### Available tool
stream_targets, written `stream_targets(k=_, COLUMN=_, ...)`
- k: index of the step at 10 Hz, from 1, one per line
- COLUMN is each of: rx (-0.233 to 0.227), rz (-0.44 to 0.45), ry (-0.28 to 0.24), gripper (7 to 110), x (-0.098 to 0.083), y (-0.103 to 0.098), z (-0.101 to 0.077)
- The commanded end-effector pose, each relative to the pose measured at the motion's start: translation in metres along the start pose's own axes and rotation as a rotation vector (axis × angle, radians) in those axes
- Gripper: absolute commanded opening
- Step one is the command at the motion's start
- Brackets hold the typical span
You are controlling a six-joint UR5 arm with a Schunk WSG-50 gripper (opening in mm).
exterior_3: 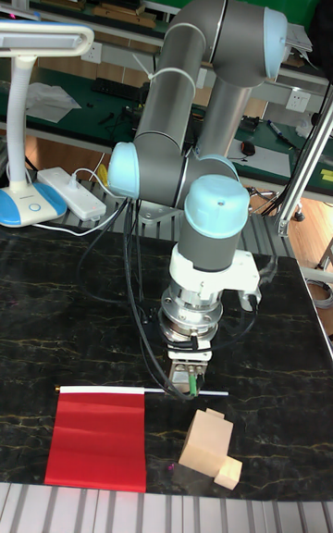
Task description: Wave the flag
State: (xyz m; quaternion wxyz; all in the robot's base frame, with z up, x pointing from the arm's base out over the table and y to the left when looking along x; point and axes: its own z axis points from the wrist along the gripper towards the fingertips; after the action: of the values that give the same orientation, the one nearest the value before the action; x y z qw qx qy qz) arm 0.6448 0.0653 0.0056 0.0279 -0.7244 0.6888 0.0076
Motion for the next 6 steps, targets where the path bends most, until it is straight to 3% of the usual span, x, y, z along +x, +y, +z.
stream_targets(k=1, rx=0.005, rz=0.018, ry=-0.002, gripper=22, x=-0.0016, y=-0.0003, z=0.0007)
stream_targets(k=6, rx=0.013, rz=0.029, ry=0.0, gripper=22, x=-0.0067, y=-0.0061, z=0.0009)
